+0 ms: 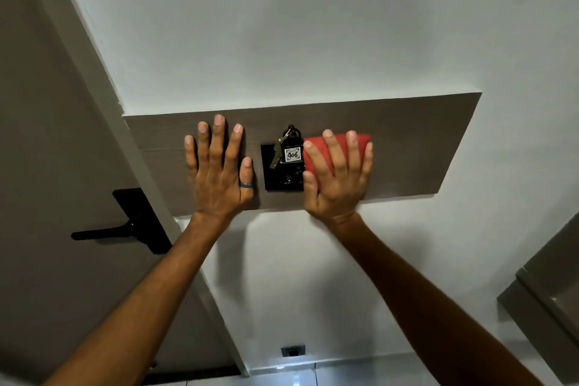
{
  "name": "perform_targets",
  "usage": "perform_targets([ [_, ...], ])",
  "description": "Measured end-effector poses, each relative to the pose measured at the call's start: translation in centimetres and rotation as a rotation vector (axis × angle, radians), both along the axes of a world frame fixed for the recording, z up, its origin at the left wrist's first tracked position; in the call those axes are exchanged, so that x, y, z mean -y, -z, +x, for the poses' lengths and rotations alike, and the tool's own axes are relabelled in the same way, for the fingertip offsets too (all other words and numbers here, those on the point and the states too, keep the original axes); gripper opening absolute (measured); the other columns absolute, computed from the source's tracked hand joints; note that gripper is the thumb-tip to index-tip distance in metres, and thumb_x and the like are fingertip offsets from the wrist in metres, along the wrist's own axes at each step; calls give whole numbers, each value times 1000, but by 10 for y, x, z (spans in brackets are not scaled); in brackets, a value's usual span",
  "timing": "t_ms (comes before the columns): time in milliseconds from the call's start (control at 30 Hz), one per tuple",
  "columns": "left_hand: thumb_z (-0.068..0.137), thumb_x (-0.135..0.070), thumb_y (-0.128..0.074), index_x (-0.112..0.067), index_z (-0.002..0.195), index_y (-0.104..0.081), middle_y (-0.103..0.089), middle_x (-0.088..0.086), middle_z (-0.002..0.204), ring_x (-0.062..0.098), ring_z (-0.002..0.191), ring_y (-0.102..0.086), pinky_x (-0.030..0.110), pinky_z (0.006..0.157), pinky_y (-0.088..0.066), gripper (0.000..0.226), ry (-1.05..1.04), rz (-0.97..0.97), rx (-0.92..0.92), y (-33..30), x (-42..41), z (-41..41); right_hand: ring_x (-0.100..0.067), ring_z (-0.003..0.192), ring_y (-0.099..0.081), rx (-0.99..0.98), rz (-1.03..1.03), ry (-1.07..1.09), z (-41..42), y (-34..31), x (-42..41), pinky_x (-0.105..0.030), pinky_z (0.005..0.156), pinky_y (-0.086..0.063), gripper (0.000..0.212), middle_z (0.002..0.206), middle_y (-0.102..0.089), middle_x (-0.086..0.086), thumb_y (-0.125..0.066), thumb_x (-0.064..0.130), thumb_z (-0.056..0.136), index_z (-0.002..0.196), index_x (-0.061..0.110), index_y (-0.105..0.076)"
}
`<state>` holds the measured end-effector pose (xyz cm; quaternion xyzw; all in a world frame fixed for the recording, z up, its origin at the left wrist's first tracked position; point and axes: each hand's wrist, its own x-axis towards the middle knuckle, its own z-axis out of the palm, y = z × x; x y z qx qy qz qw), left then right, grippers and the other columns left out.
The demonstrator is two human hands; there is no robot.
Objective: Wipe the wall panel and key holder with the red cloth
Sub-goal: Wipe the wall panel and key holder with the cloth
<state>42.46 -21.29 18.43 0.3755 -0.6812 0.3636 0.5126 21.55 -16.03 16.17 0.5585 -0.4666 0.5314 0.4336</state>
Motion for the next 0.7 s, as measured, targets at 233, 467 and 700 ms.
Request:
perform_targets([
  [233,106,-35,-37,-19,162,-20,-4,1,171,25,158,-4,47,130,-5,60,10,-27,-14,3,4,1,-36,153,-40,136,-53,9,14,-6,11,-55,132,-18,43,151,-58,-7,-42,40,105,143,27,-61],
  [467,106,-35,-37,-20,162,-20,-2,0,172,24,159,-2,46,130,-3,60,-15,-20,-51,0,1,-6,-39,151,-40,206,-52,57,6,-3,4,-52,133,-18,40,149,-59,-12,-44,36,106,139,23,-61],
  [700,106,-34,-35,-21,162,-17,-1,-1,171,24,158,-1,48,129,-2,60,-15,-20,-104,-3,2,-16,-37,148,-45,33,-25,-2,-8,-33,2,-52,132,-22,40,148,-62,-8,-48,37,102,134,24,-69],
])
